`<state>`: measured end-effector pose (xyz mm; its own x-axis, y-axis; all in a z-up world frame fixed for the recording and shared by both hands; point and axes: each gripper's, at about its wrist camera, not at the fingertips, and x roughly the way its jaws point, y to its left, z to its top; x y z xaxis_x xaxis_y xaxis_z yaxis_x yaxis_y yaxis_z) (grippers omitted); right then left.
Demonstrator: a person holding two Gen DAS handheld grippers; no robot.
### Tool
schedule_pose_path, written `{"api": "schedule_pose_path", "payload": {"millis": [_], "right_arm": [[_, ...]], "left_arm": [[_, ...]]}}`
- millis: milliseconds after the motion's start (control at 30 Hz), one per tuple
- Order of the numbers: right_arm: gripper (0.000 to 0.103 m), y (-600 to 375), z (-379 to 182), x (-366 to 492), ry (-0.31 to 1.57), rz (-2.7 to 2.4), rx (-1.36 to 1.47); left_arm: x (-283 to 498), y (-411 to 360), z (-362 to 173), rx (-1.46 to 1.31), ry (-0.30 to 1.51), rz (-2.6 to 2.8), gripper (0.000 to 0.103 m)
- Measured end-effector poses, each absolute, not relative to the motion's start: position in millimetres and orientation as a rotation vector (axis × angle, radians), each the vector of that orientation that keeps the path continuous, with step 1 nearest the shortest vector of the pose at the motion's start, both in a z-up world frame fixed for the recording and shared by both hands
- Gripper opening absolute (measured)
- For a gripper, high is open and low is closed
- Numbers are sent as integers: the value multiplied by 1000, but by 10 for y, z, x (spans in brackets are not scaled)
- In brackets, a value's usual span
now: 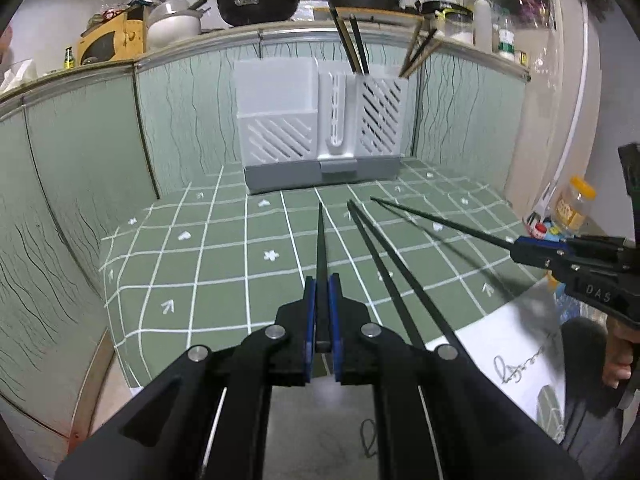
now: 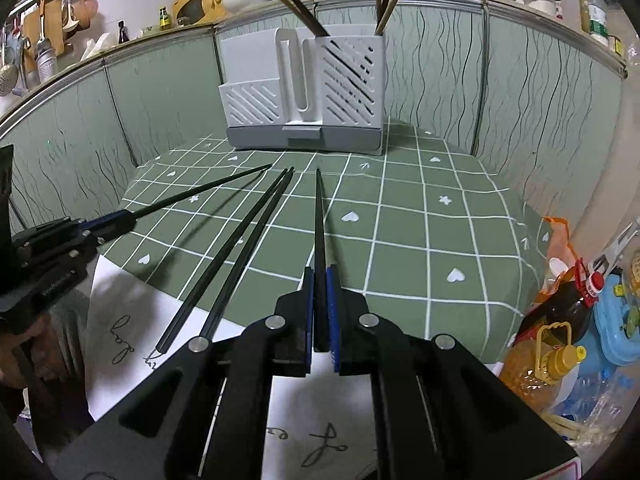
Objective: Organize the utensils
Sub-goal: 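Lift both held black chopsticks upright and carry them above the white holder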
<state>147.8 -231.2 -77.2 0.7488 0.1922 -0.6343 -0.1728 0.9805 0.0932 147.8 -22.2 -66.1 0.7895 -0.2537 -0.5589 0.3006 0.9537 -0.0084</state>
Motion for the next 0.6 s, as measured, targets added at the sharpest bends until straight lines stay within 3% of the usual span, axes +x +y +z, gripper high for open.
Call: {"api": "schedule_pose_path", "payload": {"millis": [600], "right_arm": [[6, -2285, -6, 1394, 568, 239, 9]], "left_arm": [[1431, 46, 118, 43, 501, -300, 6]]}}
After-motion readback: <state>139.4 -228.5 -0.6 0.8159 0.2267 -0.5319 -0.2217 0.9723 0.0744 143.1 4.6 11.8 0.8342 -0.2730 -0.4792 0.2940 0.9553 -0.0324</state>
